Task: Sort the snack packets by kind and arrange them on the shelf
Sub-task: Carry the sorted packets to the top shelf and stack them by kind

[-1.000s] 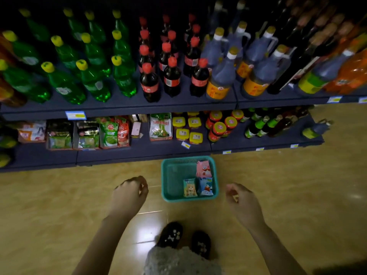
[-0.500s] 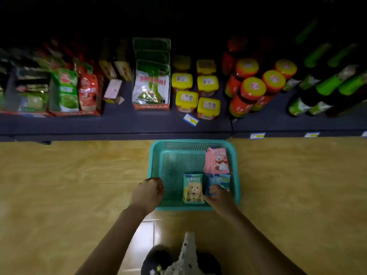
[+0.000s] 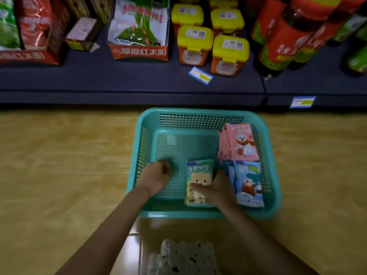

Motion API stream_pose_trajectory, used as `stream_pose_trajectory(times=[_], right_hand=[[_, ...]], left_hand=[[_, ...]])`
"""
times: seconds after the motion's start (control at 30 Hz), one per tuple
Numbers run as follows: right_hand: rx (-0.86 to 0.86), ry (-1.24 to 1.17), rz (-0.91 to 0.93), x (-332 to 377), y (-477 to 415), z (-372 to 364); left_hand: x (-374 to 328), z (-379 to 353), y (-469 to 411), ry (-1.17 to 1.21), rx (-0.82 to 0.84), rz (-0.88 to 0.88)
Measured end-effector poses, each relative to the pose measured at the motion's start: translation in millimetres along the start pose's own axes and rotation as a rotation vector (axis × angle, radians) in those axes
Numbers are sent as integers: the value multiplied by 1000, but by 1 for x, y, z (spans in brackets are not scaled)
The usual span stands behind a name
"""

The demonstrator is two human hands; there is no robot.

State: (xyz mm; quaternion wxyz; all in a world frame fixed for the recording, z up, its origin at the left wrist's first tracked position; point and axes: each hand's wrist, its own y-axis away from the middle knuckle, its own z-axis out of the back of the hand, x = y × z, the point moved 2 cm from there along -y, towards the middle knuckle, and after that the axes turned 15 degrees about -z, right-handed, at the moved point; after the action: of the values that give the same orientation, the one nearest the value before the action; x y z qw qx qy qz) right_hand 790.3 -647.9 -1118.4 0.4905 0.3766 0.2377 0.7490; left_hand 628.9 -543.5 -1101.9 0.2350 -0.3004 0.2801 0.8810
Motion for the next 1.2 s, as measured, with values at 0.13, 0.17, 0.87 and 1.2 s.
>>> stream_pose_trajectory(times=[0.13, 0.17, 0.87, 1.2], right_hand=[[-86, -46, 52, -2, 0, -3], [-80, -55, 55, -3, 0, -3], [106, -793, 22, -38, 8, 102], [199, -797, 151, 11, 35, 120]], left_hand=[[3, -25, 2, 76, -53, 56], [3, -31, 3, 83, -53, 71], [-40, -105, -37, 525, -26, 358], [-54, -5, -17, 840, -343, 289]])
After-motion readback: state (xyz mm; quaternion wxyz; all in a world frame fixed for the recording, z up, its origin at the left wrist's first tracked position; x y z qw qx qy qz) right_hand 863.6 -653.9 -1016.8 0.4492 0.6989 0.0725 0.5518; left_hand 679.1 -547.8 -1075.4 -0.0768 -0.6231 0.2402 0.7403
